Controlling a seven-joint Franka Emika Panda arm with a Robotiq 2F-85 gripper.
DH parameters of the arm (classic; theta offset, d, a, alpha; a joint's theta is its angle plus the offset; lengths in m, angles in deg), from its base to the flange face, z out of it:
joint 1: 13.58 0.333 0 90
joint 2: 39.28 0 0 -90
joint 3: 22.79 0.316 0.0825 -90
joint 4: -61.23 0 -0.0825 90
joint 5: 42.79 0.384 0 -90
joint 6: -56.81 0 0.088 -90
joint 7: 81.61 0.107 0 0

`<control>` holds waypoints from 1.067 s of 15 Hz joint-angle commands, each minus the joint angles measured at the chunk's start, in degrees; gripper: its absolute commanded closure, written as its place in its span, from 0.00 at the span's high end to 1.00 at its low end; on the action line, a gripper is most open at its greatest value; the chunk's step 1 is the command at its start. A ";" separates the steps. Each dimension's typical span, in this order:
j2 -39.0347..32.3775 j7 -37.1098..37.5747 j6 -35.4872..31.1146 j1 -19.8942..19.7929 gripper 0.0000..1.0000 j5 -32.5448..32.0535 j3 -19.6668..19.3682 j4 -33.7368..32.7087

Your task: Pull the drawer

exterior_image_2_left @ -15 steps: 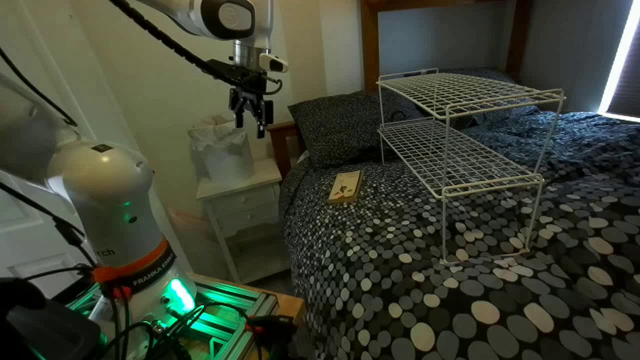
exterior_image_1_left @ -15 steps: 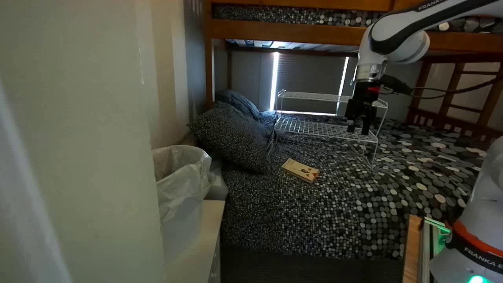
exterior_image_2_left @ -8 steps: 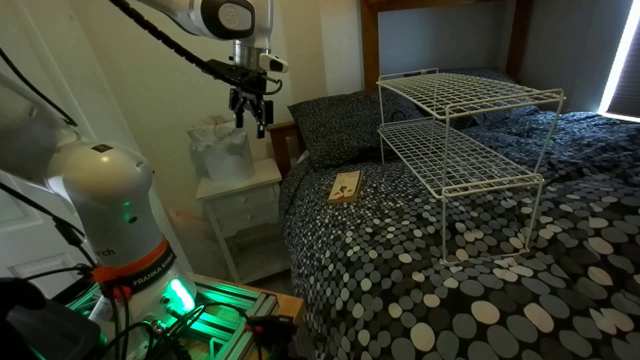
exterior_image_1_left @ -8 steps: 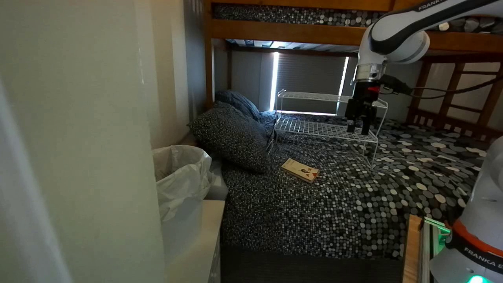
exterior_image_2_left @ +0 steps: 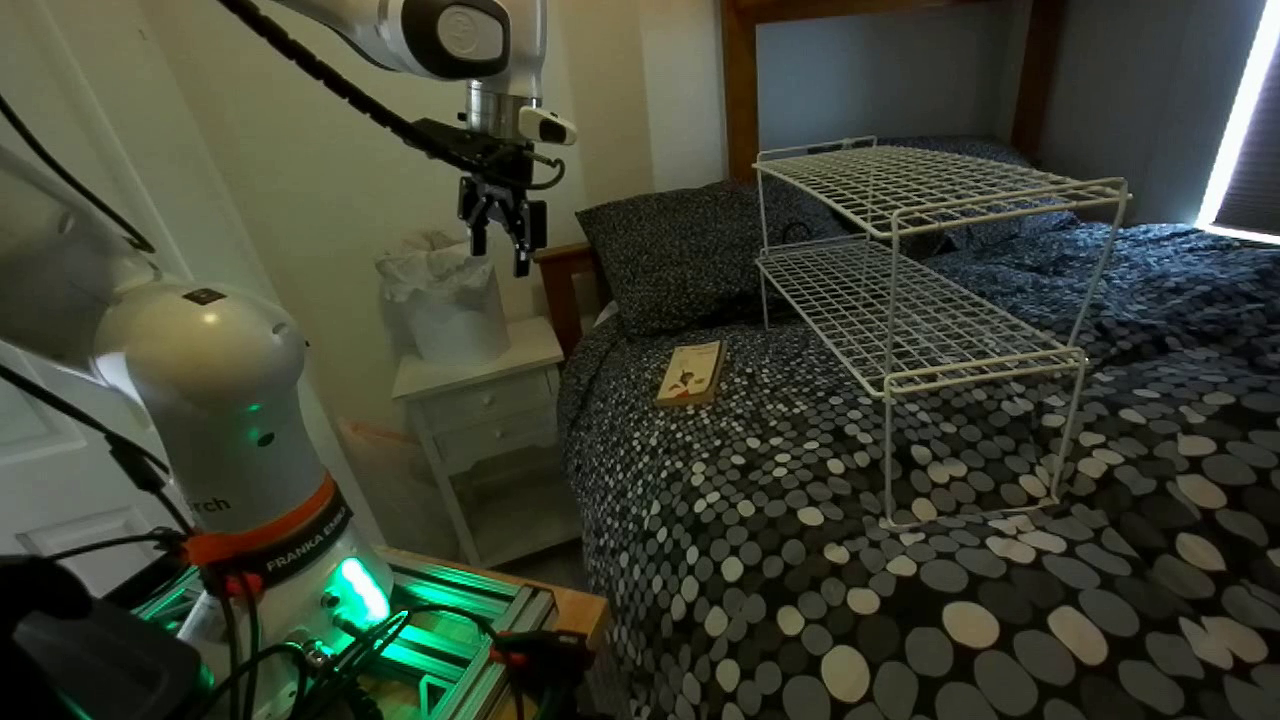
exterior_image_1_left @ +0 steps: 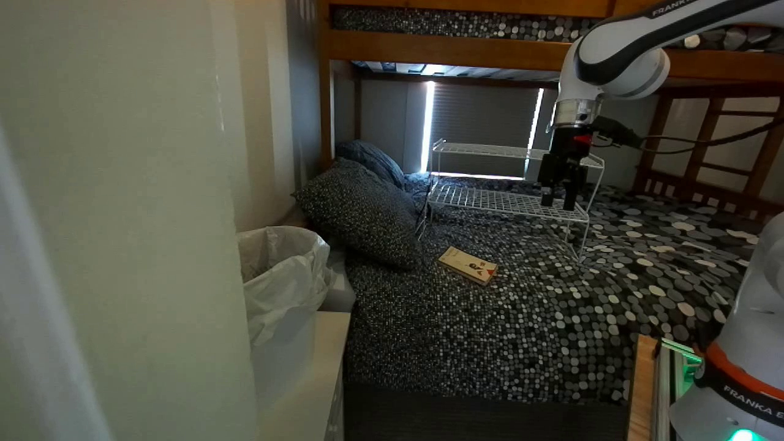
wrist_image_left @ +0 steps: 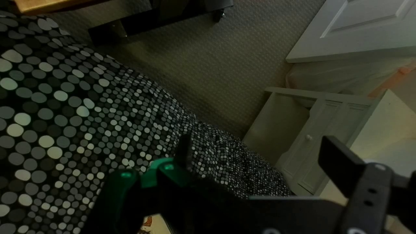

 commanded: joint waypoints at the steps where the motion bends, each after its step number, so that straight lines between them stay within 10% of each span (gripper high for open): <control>1: -0.24 -0.65 0.16 -1.50 1.00 0.65 1.30 -0.10; 6: -0.24 -0.65 0.16 -1.50 1.00 0.65 1.30 -0.10; 16: -10.53 -14.81 -14.75 12.68 1.00 1.81 12.63 2.64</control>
